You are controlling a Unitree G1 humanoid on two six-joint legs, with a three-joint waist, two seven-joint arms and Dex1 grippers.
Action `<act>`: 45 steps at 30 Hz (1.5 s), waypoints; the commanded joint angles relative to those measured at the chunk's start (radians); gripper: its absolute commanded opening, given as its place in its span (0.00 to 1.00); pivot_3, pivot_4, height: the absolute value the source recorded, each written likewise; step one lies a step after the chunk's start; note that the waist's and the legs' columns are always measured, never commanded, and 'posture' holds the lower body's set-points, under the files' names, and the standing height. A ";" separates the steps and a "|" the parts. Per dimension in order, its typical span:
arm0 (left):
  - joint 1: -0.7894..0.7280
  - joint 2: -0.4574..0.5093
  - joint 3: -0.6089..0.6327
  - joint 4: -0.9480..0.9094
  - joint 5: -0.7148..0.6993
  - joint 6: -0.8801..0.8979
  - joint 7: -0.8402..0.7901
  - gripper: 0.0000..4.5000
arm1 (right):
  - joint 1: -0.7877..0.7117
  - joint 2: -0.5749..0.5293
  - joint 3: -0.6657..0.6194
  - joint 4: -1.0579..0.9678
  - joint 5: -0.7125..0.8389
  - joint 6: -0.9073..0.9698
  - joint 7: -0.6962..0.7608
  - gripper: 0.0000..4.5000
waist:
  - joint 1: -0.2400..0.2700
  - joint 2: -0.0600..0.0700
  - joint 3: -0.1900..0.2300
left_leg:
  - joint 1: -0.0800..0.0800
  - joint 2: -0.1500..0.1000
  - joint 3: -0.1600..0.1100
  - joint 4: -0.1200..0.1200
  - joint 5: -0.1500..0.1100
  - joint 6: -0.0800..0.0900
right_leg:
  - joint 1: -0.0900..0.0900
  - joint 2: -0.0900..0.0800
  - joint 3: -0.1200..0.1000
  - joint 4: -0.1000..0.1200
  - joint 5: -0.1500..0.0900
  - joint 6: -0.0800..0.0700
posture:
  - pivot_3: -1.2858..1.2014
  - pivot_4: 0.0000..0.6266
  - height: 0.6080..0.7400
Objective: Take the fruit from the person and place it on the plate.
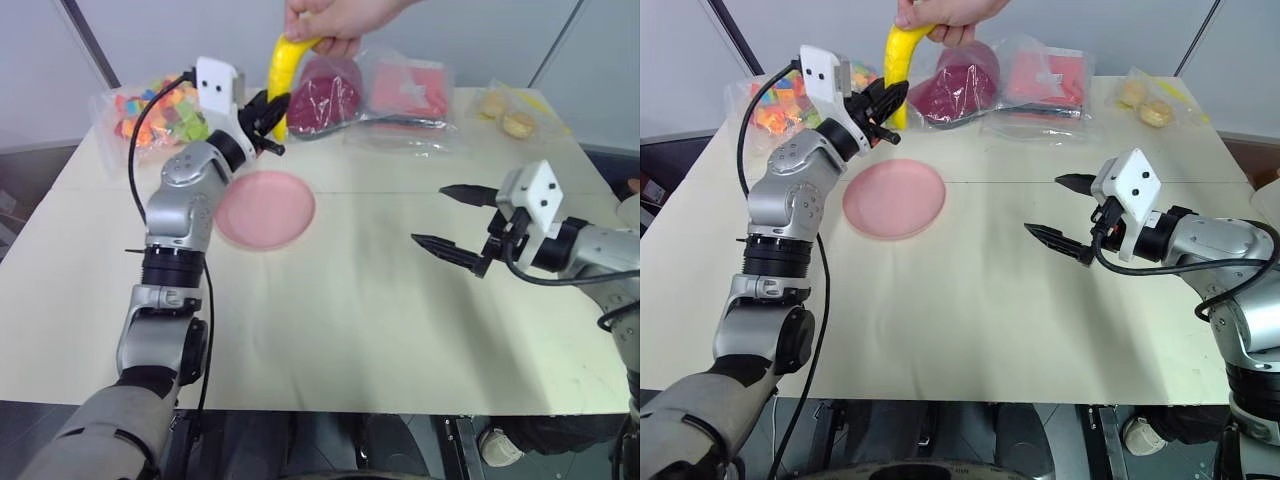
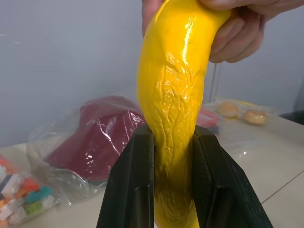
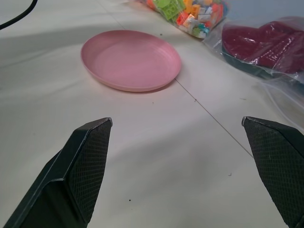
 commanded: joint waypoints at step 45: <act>0.458 0.257 0.077 -0.624 -0.058 0.472 -0.051 0.99 | 0.059 0.025 -0.026 -0.126 0.043 0.034 -0.037 1.00 | -0.003 0.000 0.000 | 0.000 0.000 0.000 0.000 0.000 0.000 | -0.001 -0.001 0.001 0.001 0.000 0.000 | 0.52 0.24 1.00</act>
